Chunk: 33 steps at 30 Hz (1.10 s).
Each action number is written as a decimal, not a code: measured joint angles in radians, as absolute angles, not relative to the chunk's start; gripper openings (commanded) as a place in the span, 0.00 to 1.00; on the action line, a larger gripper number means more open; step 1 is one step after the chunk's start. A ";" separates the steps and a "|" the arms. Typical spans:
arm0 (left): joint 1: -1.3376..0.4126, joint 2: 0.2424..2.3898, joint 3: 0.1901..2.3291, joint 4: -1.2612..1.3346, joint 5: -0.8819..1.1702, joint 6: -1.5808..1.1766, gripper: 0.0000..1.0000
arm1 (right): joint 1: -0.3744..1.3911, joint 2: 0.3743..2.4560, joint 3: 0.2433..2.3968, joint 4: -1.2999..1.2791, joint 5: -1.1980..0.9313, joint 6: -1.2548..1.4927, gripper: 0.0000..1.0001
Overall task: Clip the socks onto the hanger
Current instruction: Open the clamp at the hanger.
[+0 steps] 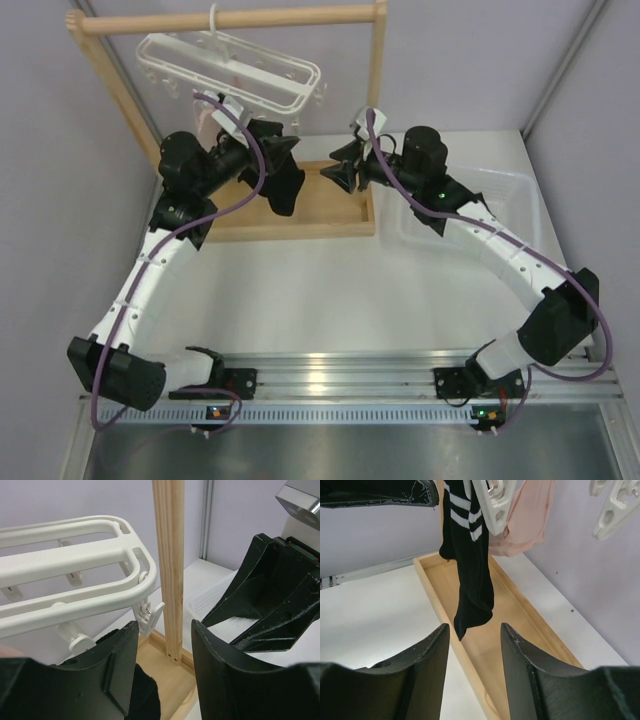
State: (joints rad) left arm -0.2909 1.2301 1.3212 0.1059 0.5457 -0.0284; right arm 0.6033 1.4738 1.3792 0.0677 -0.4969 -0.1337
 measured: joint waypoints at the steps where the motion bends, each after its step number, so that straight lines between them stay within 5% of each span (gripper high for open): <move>1: -0.291 1.235 1.317 0.114 0.548 -0.028 0.51 | 0.602 1.478 1.380 0.068 -0.499 -0.131 0.45; 26: -0.301 1.312 1.314 0.283 0.585 -0.032 0.48 | 0.595 1.560 1.450 0.099 -0.521 -0.081 0.50; 33: -0.306 1.340 1.314 0.284 0.566 -0.028 0.34 | 0.595 1.574 1.463 0.114 -0.521 -0.076 0.51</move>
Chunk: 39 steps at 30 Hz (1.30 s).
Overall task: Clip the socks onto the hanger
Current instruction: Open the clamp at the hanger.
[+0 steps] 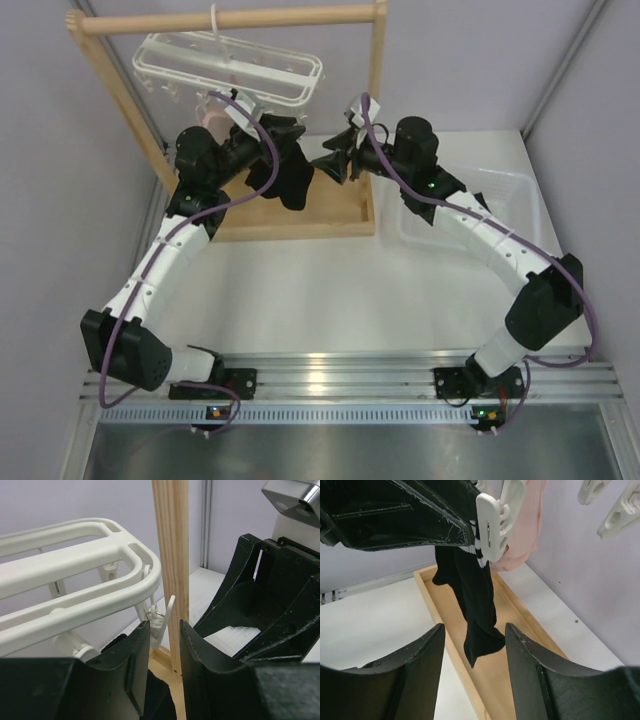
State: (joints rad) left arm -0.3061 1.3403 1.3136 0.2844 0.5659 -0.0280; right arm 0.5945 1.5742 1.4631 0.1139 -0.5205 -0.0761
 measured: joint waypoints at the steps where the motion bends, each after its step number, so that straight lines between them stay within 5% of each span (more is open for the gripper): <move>1: -0.307 1.345 1.314 0.284 0.563 -0.031 0.33 | 0.594 1.578 1.467 0.116 -0.520 -0.075 0.51; 29: -0.330 1.302 1.253 0.346 0.320 -0.189 0.40 | 0.594 1.604 1.475 0.148 -0.478 -0.066 0.55; 39: -0.330 1.262 1.224 0.368 0.329 -0.216 0.44 | 0.576 1.621 1.468 0.375 -0.467 -0.063 0.57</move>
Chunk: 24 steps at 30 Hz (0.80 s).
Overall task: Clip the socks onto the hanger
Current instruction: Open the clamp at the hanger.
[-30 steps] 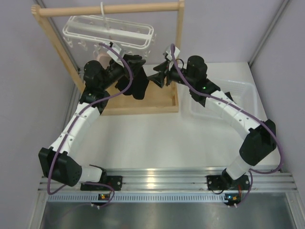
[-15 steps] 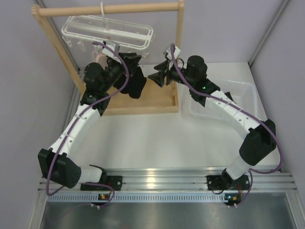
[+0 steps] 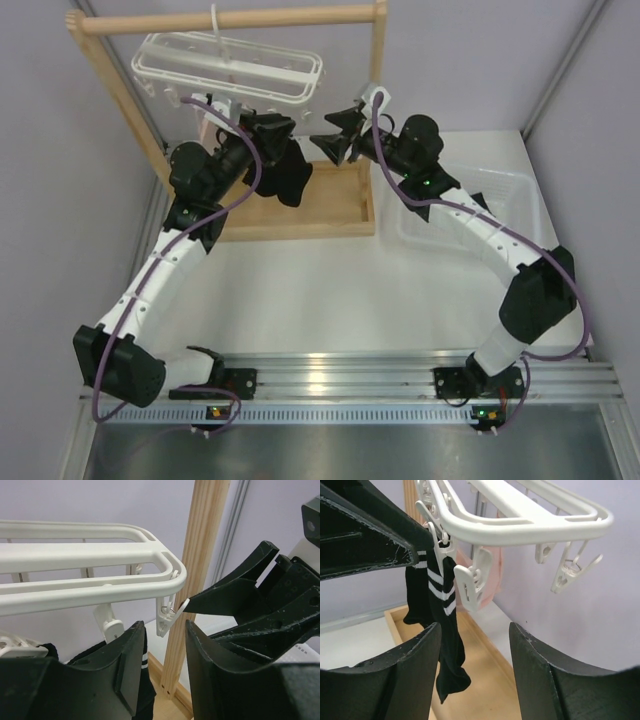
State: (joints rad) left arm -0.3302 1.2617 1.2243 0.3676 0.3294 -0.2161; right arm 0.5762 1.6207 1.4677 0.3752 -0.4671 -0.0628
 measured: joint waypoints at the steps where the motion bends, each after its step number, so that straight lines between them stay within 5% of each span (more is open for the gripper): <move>1: -0.330 1.258 1.223 0.367 0.334 -0.215 0.44 | 0.575 1.628 1.469 0.394 -0.470 -0.060 0.58; 17: -0.330 1.172 1.222 0.347 0.313 -0.207 0.47 | 0.599 1.769 1.516 0.561 -0.490 -0.021 0.61; 20: -0.330 1.164 1.222 0.336 0.300 -0.208 0.48 | 0.610 1.782 1.545 0.579 -0.481 -0.015 0.54; 24: -0.330 1.151 1.222 0.318 0.287 -0.213 0.50 | 0.621 1.783 1.561 0.598 -0.469 -0.023 0.23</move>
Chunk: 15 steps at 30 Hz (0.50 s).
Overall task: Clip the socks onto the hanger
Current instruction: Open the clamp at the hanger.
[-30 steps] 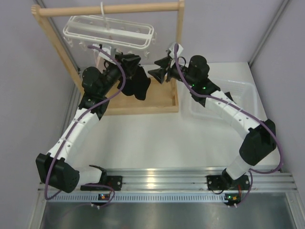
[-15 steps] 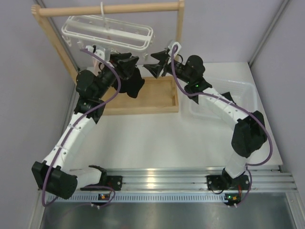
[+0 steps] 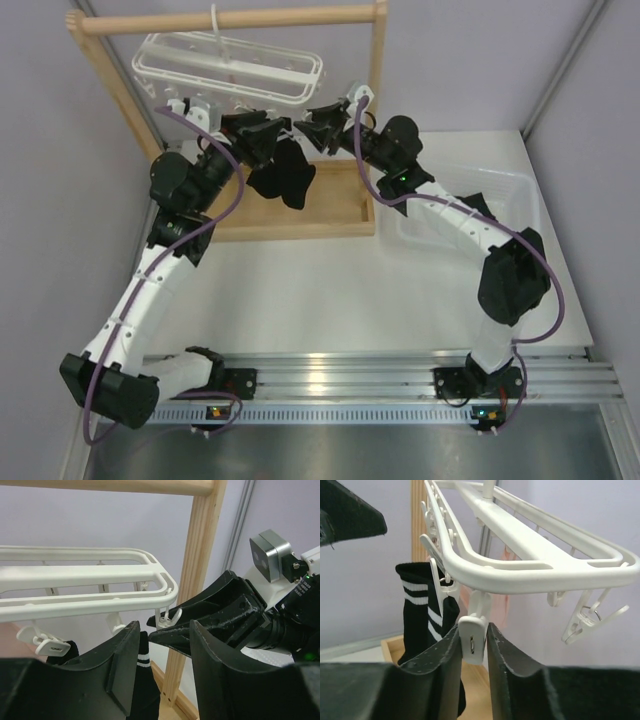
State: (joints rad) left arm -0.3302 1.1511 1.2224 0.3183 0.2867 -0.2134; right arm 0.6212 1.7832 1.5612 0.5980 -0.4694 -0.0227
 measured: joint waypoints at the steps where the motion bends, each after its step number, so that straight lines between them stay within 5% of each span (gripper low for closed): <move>1: -0.330 1.148 1.222 0.313 0.285 -0.217 0.50 | 0.622 1.783 1.563 0.599 -0.469 -0.028 0.19; 5: -0.330 1.140 1.223 0.292 0.302 -0.232 0.52 | 0.626 1.783 1.567 0.578 -0.468 -0.048 0.00; 15: -0.331 1.166 1.379 0.020 0.388 -0.266 0.55 | 0.648 1.776 1.673 0.324 -0.484 -0.097 0.00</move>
State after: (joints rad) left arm -0.3305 1.1664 1.3788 0.0196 0.3878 -0.2665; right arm 0.6479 1.7756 1.6730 0.3241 -0.4835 -0.0967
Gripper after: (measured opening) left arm 0.550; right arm 0.189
